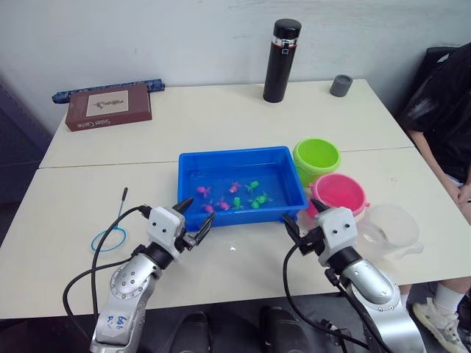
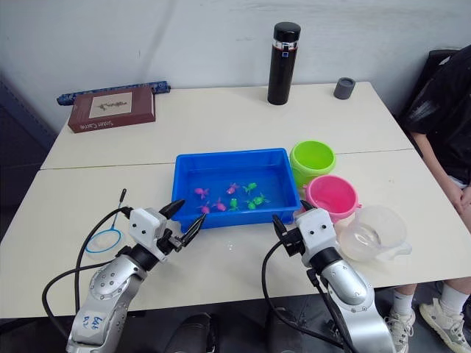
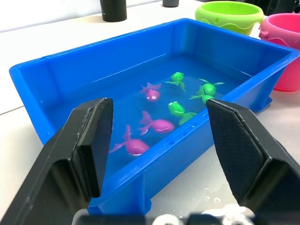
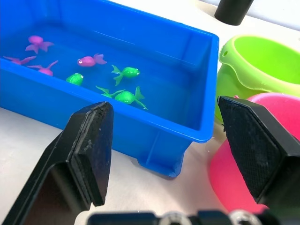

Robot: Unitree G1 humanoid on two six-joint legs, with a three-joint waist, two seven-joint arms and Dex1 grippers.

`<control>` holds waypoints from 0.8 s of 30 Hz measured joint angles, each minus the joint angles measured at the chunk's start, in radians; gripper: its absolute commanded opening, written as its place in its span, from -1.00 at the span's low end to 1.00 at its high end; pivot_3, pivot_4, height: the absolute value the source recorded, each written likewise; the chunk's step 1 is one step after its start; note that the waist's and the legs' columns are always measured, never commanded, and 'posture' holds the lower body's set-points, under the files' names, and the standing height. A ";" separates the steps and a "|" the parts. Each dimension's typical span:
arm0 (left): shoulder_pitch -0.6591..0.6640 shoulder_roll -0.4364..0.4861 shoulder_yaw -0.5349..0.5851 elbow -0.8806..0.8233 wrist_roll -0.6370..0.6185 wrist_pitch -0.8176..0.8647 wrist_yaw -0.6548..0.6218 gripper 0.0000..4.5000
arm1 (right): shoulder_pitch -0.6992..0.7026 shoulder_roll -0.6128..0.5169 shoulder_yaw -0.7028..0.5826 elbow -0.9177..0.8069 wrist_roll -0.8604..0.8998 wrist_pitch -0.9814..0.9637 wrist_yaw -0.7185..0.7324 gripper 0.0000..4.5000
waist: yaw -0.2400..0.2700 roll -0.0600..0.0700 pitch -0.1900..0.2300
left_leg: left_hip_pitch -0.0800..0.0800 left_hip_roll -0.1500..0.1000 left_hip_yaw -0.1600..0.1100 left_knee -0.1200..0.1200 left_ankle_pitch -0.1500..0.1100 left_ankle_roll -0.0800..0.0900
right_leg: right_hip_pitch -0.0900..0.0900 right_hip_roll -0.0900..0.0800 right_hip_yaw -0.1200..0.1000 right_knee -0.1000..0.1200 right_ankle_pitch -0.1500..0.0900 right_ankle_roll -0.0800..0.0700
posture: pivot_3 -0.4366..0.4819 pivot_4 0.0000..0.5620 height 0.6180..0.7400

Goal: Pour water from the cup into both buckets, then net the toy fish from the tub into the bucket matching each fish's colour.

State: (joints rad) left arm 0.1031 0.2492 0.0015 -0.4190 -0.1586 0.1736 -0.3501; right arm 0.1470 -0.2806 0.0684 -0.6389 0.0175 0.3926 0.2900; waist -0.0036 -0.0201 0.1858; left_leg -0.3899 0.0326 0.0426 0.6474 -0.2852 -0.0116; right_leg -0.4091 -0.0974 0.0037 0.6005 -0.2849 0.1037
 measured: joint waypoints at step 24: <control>0.001 -0.001 -0.003 0.000 0.000 -0.007 -0.002 0.53 | -0.016 0.020 0.005 0.005 -0.003 0.000 -0.028 0.68 | 0.000 0.000 0.000 | 0.000 0.000 0.000 0.000 0.000 0.000 | 0.000 0.000 0.000 0.000 0.001 0.002 | -0.05 -0.47 1.00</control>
State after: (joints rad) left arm 0.1037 0.2482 -0.0020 -0.4190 -0.1590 0.1669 -0.3524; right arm 0.1315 -0.2605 0.0731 -0.6334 0.0140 0.3925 0.2622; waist -0.0036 -0.0200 0.1858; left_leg -0.3899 0.0325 0.0426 0.6475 -0.2852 -0.0116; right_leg -0.4091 -0.0972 0.0036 0.6008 -0.2840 0.1053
